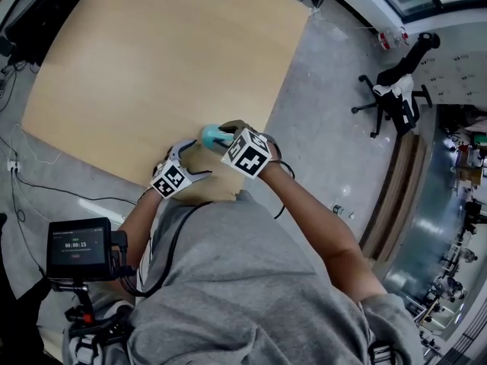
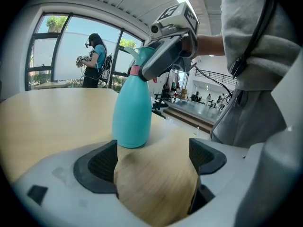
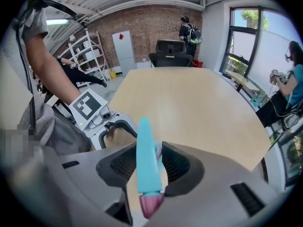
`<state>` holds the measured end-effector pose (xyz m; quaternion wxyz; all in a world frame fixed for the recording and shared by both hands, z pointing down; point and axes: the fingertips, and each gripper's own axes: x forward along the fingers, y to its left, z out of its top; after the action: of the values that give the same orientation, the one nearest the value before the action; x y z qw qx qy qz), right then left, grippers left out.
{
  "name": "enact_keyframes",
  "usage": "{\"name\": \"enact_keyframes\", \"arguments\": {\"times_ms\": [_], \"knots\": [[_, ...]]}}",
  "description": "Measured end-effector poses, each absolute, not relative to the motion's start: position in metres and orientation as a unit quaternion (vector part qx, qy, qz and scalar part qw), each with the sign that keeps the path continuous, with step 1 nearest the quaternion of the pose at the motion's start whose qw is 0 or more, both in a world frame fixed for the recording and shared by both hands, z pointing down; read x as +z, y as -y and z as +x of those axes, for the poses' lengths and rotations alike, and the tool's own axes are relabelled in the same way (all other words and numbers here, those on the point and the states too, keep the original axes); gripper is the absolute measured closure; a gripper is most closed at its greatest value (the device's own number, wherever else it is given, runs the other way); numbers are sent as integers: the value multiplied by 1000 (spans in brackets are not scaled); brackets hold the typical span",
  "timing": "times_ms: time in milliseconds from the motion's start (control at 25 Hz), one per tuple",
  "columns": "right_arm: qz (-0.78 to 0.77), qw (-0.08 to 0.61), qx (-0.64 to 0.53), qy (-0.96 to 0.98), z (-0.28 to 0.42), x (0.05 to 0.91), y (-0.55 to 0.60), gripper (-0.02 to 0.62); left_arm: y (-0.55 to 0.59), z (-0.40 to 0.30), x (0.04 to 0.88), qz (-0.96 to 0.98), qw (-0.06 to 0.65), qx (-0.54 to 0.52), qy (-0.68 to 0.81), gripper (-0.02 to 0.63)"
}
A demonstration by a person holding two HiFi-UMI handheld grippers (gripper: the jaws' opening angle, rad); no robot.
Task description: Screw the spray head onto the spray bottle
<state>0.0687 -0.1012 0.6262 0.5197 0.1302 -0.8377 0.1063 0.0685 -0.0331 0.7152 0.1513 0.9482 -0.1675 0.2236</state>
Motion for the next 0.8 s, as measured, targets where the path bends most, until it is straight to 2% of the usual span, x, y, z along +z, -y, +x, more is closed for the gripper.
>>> {"name": "enact_keyframes", "arguments": {"times_ms": [360, 800], "knots": [[139, 490, 138, 850, 64, 627, 100, 448, 18, 67, 724, 947, 148, 237, 161, 144], [141, 478, 138, 856, 58, 633, 95, 448, 18, 55, 731, 940, 168, 238, 180, 305]]}}
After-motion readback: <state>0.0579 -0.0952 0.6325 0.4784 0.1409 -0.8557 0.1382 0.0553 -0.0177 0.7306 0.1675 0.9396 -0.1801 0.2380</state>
